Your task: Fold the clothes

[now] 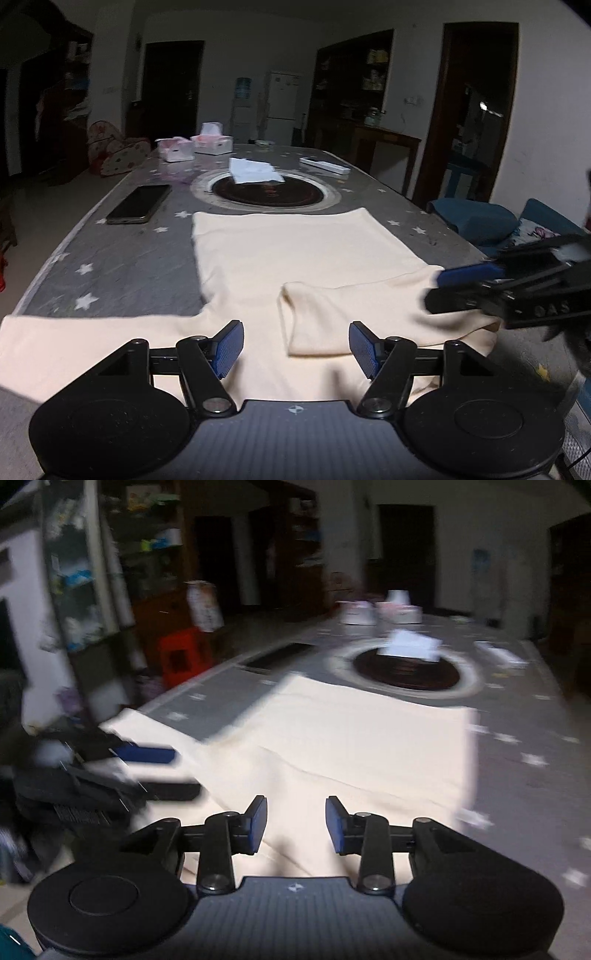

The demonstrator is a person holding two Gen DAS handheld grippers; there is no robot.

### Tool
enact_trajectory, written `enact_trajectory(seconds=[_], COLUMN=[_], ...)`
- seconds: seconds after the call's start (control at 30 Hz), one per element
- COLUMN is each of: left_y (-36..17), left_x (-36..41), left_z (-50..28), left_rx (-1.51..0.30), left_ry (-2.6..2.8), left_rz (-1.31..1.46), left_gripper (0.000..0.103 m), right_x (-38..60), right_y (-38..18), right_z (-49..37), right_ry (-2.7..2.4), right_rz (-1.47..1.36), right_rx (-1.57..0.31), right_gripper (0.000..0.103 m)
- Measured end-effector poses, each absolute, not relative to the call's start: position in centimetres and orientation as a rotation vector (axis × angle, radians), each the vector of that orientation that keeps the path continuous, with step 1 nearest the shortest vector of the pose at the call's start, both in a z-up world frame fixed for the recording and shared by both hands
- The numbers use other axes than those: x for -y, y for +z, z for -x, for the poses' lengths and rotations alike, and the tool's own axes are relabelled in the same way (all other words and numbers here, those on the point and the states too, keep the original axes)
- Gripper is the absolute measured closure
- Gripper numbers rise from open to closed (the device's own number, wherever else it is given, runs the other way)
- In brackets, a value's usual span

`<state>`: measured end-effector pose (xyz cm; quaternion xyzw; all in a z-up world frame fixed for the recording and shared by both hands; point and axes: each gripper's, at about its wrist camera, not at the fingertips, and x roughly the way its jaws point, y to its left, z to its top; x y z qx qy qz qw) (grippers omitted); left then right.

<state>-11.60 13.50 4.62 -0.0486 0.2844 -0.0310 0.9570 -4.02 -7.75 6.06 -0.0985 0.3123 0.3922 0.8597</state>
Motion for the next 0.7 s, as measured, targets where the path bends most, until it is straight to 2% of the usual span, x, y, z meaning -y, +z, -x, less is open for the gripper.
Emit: enact_trajectory(seconds=[0.07, 0.2, 0.23, 0.3, 0.37, 0.4, 0.43, 0.7], left_y=[4.3, 3.2, 2.9, 2.6, 2.4, 2.6, 2.7, 7.8], left_x=[-13.0, -12.4, -12.2, -12.0, -11.9, -11.9, -11.9, -10.0], left_z=[10.6, 9.1, 8.8, 8.6, 8.4, 8.3, 8.3, 7.3], left_rx=[-0.598, -0.653, -0.666, -0.673, -0.681, -0.684, -0.687, -0.585], left_ry=[-0.073, -0.084, -0.084, -0.073, -0.064, -0.064, -0.065, -0.100], left_rz=[0.084, 0.073, 0.070, 0.057, 0.047, 0.050, 0.051, -0.051], left_gripper=[0.047, 0.056, 0.063, 0.067, 0.082, 0.084, 0.092, 0.094], right_x=[9.8, 12.9, 13.4, 14.0, 14.3, 14.3, 14.3, 13.5], right_y=[5.6, 4.4, 4.1, 3.5, 3.0, 2.9, 2.7, 2.0], right_z=[4.1, 4.3, 4.3, 4.2, 4.3, 4.2, 4.1, 4.3], right_ry=[0.752, 0.651, 0.644, 0.640, 0.635, 0.636, 0.637, 0.661], right_rz=[0.226, 0.248, 0.243, 0.231, 0.232, 0.232, 0.232, 0.256], right_rx=[-0.662, -0.684, -0.691, -0.701, -0.696, -0.693, -0.691, -0.661], right_gripper=[0.061, 0.060, 0.059, 0.055, 0.053, 0.053, 0.053, 0.046])
